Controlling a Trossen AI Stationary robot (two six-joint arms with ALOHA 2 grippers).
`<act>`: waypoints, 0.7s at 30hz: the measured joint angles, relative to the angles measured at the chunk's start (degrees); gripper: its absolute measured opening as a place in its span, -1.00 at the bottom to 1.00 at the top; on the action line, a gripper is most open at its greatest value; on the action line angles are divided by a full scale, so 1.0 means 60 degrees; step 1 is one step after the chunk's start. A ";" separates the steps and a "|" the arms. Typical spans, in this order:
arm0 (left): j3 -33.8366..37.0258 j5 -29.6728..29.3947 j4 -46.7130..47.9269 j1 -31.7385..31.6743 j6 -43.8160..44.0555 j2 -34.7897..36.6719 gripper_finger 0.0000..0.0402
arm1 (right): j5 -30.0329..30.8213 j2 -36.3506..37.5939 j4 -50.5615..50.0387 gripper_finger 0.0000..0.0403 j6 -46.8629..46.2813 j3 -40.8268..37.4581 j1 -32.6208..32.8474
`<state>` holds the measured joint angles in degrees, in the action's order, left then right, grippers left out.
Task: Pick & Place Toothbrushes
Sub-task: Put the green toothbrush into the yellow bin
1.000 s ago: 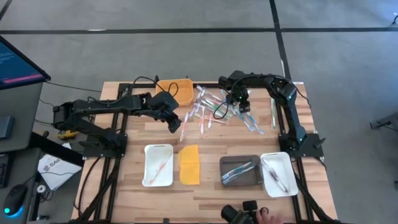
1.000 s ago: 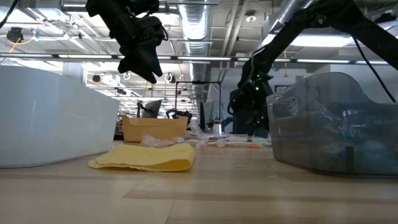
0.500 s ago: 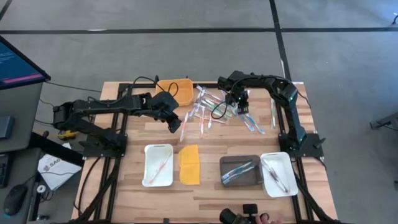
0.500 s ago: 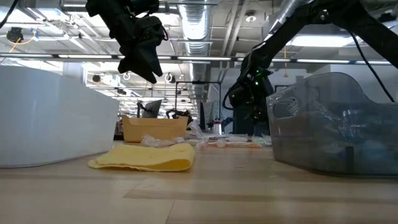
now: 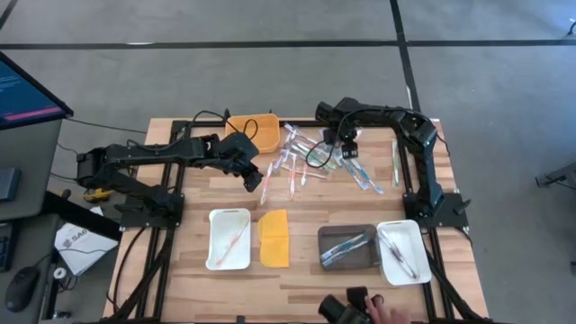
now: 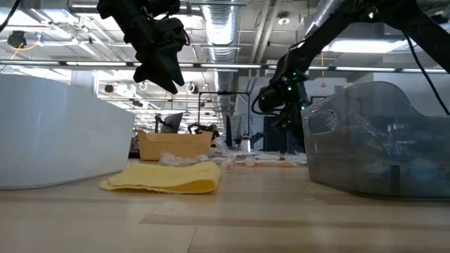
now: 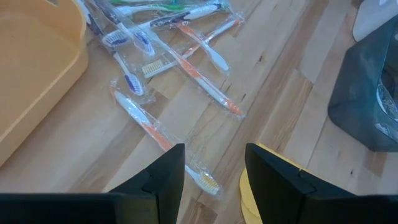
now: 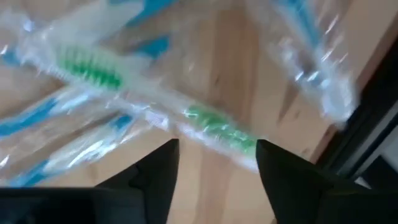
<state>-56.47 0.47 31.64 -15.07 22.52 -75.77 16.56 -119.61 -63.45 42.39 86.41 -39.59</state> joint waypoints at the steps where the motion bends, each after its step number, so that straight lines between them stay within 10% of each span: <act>1: 0.0000 0.0000 0.0000 0.0000 0.0004 0.0000 -0.19 | 0.0001 0.0000 0.0081 0.14 0.0078 0.0000 0.0000; 21: 0.0000 0.0000 0.0004 0.0000 0.0049 0.0000 -0.19 | -0.0018 -0.0117 0.0268 0.29 0.0428 -0.0167 -0.0225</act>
<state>-56.47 0.47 31.66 -15.07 22.82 -75.77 16.45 -120.31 -61.84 44.96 85.41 -40.95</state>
